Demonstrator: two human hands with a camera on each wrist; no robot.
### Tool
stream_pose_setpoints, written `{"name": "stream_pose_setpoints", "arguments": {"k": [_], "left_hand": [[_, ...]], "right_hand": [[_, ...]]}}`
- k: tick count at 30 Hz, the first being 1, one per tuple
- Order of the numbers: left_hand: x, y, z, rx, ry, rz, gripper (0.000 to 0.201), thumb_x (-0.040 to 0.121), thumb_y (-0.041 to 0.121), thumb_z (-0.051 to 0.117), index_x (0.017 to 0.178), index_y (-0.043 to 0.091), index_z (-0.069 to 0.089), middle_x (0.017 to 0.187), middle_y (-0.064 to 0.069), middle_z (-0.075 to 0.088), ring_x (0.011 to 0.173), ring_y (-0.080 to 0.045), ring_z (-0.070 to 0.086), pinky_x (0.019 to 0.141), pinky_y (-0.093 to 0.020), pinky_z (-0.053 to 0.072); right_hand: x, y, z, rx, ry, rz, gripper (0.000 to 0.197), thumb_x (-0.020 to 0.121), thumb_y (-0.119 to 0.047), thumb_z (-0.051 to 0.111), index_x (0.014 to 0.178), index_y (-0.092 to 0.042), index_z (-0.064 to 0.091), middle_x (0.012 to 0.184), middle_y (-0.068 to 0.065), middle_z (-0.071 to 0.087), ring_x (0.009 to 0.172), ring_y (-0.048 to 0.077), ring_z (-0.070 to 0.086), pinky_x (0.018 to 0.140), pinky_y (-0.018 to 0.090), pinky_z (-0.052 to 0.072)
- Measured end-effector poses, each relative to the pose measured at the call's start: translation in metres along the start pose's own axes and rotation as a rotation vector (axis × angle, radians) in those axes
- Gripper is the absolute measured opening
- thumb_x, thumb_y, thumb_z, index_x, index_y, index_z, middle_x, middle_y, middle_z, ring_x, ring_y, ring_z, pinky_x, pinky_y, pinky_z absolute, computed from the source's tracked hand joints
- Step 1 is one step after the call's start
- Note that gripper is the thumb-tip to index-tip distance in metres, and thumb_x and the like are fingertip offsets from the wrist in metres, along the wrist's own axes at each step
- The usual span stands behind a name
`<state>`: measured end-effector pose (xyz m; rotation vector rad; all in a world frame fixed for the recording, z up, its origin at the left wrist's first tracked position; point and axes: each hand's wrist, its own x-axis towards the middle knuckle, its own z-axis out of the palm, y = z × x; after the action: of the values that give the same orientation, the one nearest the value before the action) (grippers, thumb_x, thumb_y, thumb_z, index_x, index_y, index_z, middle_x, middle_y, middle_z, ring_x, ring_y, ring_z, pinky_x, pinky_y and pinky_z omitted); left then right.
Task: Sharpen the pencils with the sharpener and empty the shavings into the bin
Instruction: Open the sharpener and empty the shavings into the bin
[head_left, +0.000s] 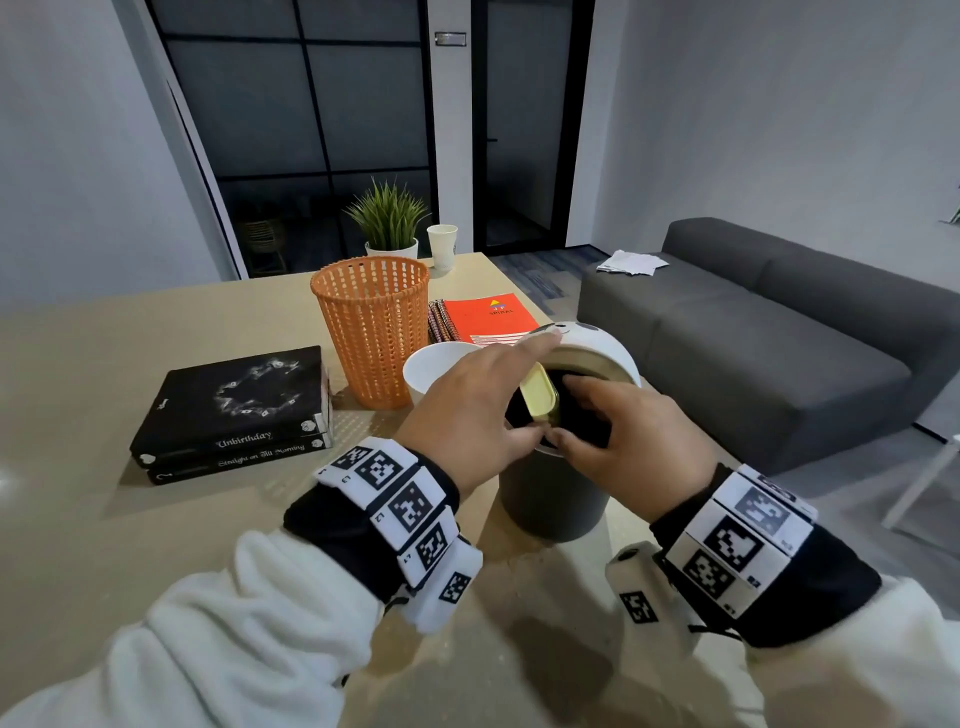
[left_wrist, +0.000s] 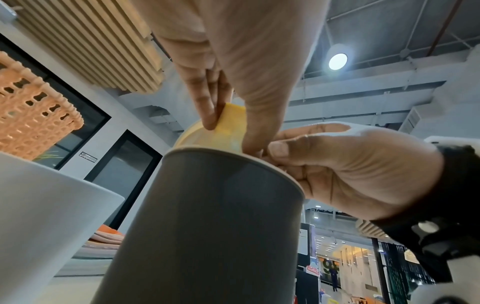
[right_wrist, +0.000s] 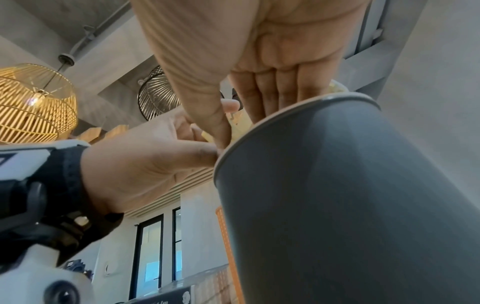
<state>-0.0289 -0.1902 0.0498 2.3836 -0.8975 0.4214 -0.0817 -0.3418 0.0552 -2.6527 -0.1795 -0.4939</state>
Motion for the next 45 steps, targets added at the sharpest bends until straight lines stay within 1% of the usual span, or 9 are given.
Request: {"name": "stream_pose_setpoints", "arguments": {"k": [10,12,16,21,24,30,34,41,45], "left_hand": [[-0.001,-0.002,-0.004,-0.076,-0.051,-0.026,0.074,0.076,0.027,0.072,0.134,0.036,0.028,0.129,0.004,0.053,0.118,-0.012,0.048,0.093,-0.024,0.039],[-0.001,-0.006,-0.004,-0.041,-0.059,0.002,0.068,0.077,0.024,0.071,0.131,0.034,0.03,0.127,0.004,0.053,0.115,-0.012,0.048,0.089,-0.021,0.037],[-0.003,-0.013,-0.006,0.015,-0.082,0.105,0.056,0.079,0.015,0.067,0.126,0.028,0.039,0.123,0.001,0.054,0.11,-0.014,0.05,0.084,-0.02,0.035],[0.003,-0.015,-0.006,0.152,-0.055,0.303,0.062,0.068,-0.006,0.069,0.122,0.019,0.051,0.13,-0.005,0.055,0.117,-0.025,0.052,0.092,-0.027,0.036],[0.004,-0.02,-0.007,0.282,-0.116,0.41,0.074,0.061,-0.011,0.073,0.122,0.02,0.047,0.129,-0.011,0.056,0.114,-0.032,0.055,0.088,-0.042,0.048],[0.013,-0.022,-0.01,0.427,-0.139,0.608,0.075,0.058,-0.013,0.073,0.118,0.02,0.043,0.122,-0.018,0.059,0.107,-0.036,0.059,0.078,-0.045,0.055],[0.014,-0.017,-0.014,0.453,-0.122,0.624,0.075,0.056,-0.007,0.077,0.119,0.02,0.047,0.117,-0.019,0.06,0.102,-0.036,0.061,0.075,-0.042,0.054],[0.005,-0.015,-0.007,0.363,-0.067,0.437,0.071,0.062,-0.004,0.077,0.126,0.015,0.054,0.114,-0.021,0.061,0.104,-0.036,0.06,0.082,-0.041,0.051],[0.008,-0.016,-0.007,0.435,-0.043,0.508,0.071,0.06,-0.004,0.078,0.125,0.014,0.056,0.109,-0.021,0.063,0.1,-0.035,0.062,0.079,-0.04,0.053]], "right_hand": [[0.003,0.012,0.004,0.056,0.157,-0.132,0.021,0.079,-0.02,0.071,0.099,-0.014,0.071,0.086,0.005,0.072,0.081,0.025,0.066,0.071,0.029,0.049],[0.001,0.016,0.004,0.055,0.222,-0.163,0.013,0.078,-0.013,0.071,0.091,-0.014,0.071,0.075,0.006,0.071,0.069,0.026,0.066,0.062,0.034,0.053],[0.001,0.025,0.003,-0.016,0.368,-0.216,0.013,0.075,-0.007,0.065,0.085,-0.012,0.069,0.059,0.005,0.063,0.05,0.026,0.058,0.046,0.027,0.046],[0.005,0.028,0.006,0.008,0.428,-0.174,0.019,0.075,-0.012,0.057,0.09,-0.013,0.07,0.064,0.008,0.066,0.054,0.029,0.061,0.048,0.035,0.052],[0.004,0.028,0.01,-0.024,0.386,-0.178,0.02,0.074,-0.005,0.062,0.092,-0.011,0.069,0.066,0.009,0.066,0.054,0.029,0.06,0.049,0.029,0.046],[0.003,0.031,0.014,-0.063,0.352,-0.138,0.023,0.069,0.003,0.069,0.089,-0.007,0.068,0.069,0.011,0.067,0.057,0.032,0.061,0.052,0.028,0.039],[0.001,0.032,0.012,-0.034,0.352,-0.14,0.021,0.075,0.0,0.065,0.095,-0.007,0.067,0.076,0.012,0.067,0.064,0.033,0.062,0.055,0.033,0.047],[-0.001,0.031,0.016,0.096,0.42,-0.122,0.025,0.079,-0.003,0.063,0.103,-0.011,0.062,0.088,0.009,0.069,0.076,0.03,0.066,0.064,0.043,0.055],[-0.011,0.028,0.014,0.042,0.449,-0.184,0.021,0.078,-0.006,0.064,0.098,-0.008,0.064,0.084,0.009,0.065,0.073,0.027,0.062,0.063,0.032,0.051]]}}
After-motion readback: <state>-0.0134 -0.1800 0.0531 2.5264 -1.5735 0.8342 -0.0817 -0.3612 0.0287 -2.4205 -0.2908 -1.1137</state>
